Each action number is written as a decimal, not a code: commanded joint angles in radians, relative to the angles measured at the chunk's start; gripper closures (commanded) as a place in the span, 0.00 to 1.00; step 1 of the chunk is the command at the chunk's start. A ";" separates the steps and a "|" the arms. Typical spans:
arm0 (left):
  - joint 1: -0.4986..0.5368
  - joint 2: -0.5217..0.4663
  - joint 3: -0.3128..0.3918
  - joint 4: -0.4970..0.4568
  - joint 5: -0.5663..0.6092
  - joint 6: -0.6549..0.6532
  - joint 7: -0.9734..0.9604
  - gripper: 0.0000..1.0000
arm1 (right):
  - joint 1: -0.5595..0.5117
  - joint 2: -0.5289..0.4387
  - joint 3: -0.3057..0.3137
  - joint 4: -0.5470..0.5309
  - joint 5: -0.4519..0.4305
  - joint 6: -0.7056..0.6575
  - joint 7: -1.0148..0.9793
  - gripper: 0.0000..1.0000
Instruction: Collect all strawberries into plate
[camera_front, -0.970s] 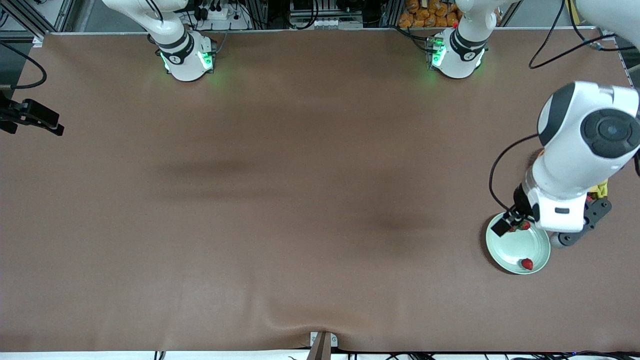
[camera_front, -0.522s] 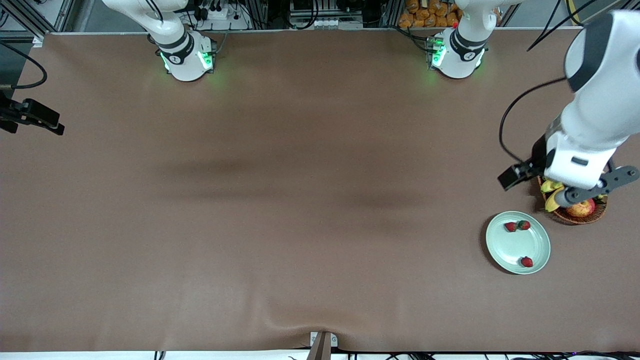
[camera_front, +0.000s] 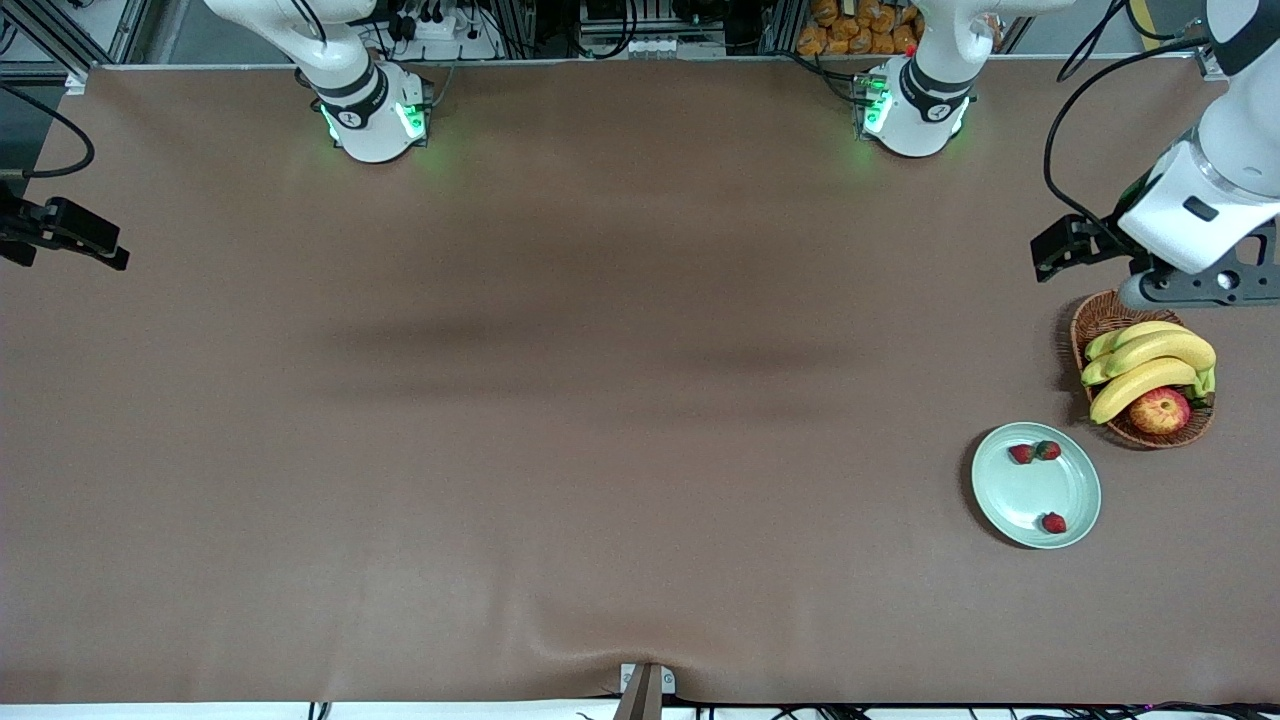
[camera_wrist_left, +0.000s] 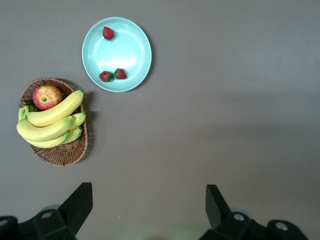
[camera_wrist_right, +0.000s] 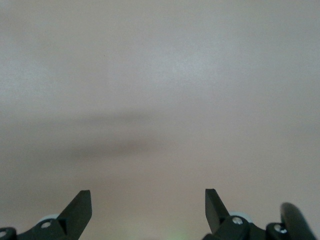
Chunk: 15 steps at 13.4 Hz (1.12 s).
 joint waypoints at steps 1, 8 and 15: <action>-0.018 -0.072 0.011 -0.081 -0.037 0.007 0.027 0.00 | -0.020 0.010 0.014 0.025 -0.006 -0.019 0.005 0.00; -0.013 -0.080 0.010 -0.070 -0.066 0.022 0.119 0.00 | -0.022 0.010 0.013 0.024 -0.003 -0.022 0.005 0.00; 0.004 -0.063 0.017 -0.050 -0.066 0.024 0.146 0.00 | -0.030 0.010 0.014 0.024 0.010 -0.022 0.003 0.00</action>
